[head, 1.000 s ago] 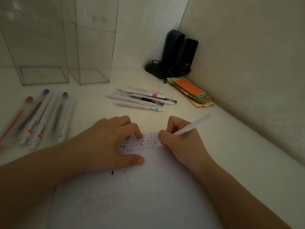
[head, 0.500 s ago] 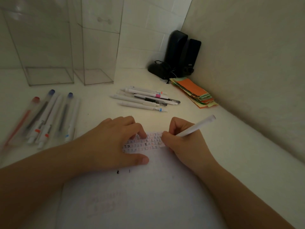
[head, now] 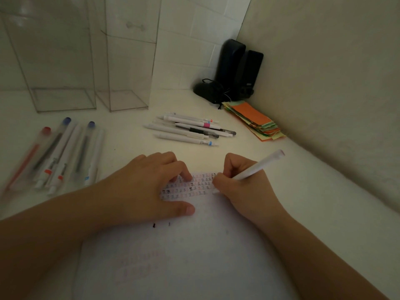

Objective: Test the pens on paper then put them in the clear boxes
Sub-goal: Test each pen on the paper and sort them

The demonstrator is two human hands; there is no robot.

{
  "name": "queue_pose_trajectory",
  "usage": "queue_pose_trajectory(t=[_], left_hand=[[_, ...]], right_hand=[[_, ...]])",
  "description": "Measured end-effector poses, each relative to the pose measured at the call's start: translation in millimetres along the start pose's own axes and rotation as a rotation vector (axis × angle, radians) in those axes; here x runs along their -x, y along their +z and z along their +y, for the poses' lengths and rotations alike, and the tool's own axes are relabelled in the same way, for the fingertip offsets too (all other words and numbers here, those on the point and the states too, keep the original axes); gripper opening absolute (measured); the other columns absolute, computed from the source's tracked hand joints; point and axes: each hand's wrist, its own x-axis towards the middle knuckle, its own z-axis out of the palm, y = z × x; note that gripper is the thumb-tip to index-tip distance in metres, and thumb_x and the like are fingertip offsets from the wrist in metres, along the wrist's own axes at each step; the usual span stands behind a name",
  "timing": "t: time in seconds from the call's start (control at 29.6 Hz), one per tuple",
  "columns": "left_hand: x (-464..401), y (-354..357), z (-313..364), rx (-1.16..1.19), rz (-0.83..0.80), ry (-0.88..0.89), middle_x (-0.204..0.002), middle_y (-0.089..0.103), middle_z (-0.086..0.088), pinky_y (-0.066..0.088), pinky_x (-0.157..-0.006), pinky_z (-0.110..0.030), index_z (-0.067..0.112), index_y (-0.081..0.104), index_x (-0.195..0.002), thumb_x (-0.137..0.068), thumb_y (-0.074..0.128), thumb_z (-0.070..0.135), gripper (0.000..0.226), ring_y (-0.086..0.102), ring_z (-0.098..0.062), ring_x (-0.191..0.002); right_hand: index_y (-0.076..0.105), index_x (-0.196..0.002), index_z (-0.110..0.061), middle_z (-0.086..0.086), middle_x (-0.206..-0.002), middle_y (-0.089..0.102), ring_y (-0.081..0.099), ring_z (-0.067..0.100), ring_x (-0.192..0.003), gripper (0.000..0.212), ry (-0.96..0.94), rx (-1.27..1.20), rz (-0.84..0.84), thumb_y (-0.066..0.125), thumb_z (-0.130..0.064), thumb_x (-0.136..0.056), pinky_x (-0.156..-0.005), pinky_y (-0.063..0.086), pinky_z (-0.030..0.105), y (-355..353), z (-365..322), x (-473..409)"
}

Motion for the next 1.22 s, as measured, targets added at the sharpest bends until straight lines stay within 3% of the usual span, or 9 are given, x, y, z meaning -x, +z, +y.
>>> queue_pose_trajectory(t=[0.17, 0.27, 0.41, 0.51, 0.57, 0.64, 0.78, 1.12, 1.22], left_hand=[[3, 1, -1, 0.029, 0.023, 0.042, -0.095, 0.035, 0.031, 0.029, -0.080, -0.013, 0.053, 0.027, -0.110, -0.062, 0.027, 0.075, 0.053, 0.037, 0.008, -0.096], [3, -1, 3, 0.154, 0.104, 0.027, -0.105, 0.039, 0.028, 0.030, -0.082, -0.012, 0.050, 0.024, -0.116, -0.072, 0.024, 0.045, 0.044, 0.033, 0.008, -0.099], [3, -1, 5, 0.250, 0.203, 0.022, -0.112, 0.047, 0.026, 0.033, -0.083, -0.010, 0.047, 0.031, -0.117, -0.079, 0.027, 0.016, 0.049, 0.038, 0.002, -0.103], [2, -3, 11, 0.330, 0.249, 0.034, -0.107, 0.052, 0.033, 0.035, -0.079, -0.002, 0.044, 0.034, -0.114, -0.089, 0.031, 0.020, 0.034, 0.049, 0.007, -0.098], [2, -4, 17, 0.351, 0.234, -0.007, -0.084, 0.057, 0.040, 0.037, -0.070, -0.002, 0.042, 0.035, -0.105, -0.094, 0.038, 0.020, 0.024, 0.055, 0.008, -0.082], [2, -5, 20, 0.357, 0.233, -0.030, -0.070, 0.060, 0.031, 0.038, -0.062, -0.005, 0.037, 0.039, -0.093, -0.090, 0.045, 0.022, 0.016, 0.056, 0.005, -0.071], [3, -5, 16, 0.359, 0.247, -0.044, -0.070, 0.063, 0.012, 0.038, -0.054, -0.012, 0.030, 0.047, -0.079, -0.084, 0.055, 0.036, 0.012, 0.053, -0.004, -0.057], [3, -2, 14, 0.280, 0.215, -0.016, -0.081, 0.058, 0.017, 0.037, -0.055, -0.013, 0.036, 0.047, -0.072, -0.085, 0.058, 0.033, 0.017, 0.052, -0.005, -0.061], [3, 2, 10, 0.180, 0.213, 0.031, -0.065, 0.055, 0.013, 0.038, -0.062, -0.011, 0.040, 0.046, -0.077, -0.085, 0.050, 0.045, 0.011, 0.051, 0.000, -0.064]], right_hand=[[0.050, -0.066, -0.009, -0.005, -0.048, 0.054, 0.045, 0.000, -0.040, 0.021, 0.108, -0.214, 0.119, 0.067, -0.008, -0.078, -0.042, 0.037, 0.012, -9, 1, -1], [0.053, -0.071, -0.009, 0.000, -0.055, 0.063, 0.045, 0.003, -0.042, 0.026, 0.154, -0.371, 0.133, 0.075, -0.021, -0.070, -0.043, 0.037, 0.018, -16, -1, 1], [0.051, -0.062, -0.014, -0.002, -0.046, 0.054, 0.038, 0.008, -0.040, 0.028, 0.143, -0.451, 0.040, 0.073, -0.030, -0.060, -0.039, 0.032, 0.016, -17, -9, 6], [0.056, -0.060, -0.019, 0.000, -0.051, 0.057, 0.041, 0.009, -0.042, 0.022, 0.136, -0.622, -0.106, 0.075, -0.018, -0.071, -0.039, 0.034, 0.016, -15, -11, 9], [0.060, -0.063, -0.017, 0.004, -0.057, 0.060, 0.043, 0.011, -0.045, 0.015, 0.156, -0.722, -0.182, 0.065, -0.018, -0.077, -0.040, 0.036, 0.017, -11, -10, 10], [0.058, -0.065, -0.012, 0.008, -0.057, 0.060, 0.043, 0.013, -0.045, 0.015, 0.182, -0.779, -0.203, 0.055, -0.019, -0.077, -0.040, 0.036, 0.019, -9, -7, 9], [0.049, -0.064, -0.012, 0.008, -0.053, 0.059, 0.039, 0.014, -0.041, 0.016, 0.189, -0.819, -0.195, 0.053, -0.020, -0.077, -0.039, 0.032, 0.018, -9, -6, 7], [0.051, -0.064, -0.013, 0.005, -0.055, 0.062, 0.040, 0.011, -0.042, 0.022, 0.129, -0.655, -0.236, 0.056, -0.026, -0.081, -0.040, 0.033, 0.017, -7, -9, 12], [0.053, -0.063, -0.017, 0.003, -0.055, 0.062, 0.039, 0.012, -0.043, 0.022, 0.073, -0.565, -0.226, 0.058, -0.027, -0.081, -0.041, 0.033, 0.018, -5, -10, 13]])
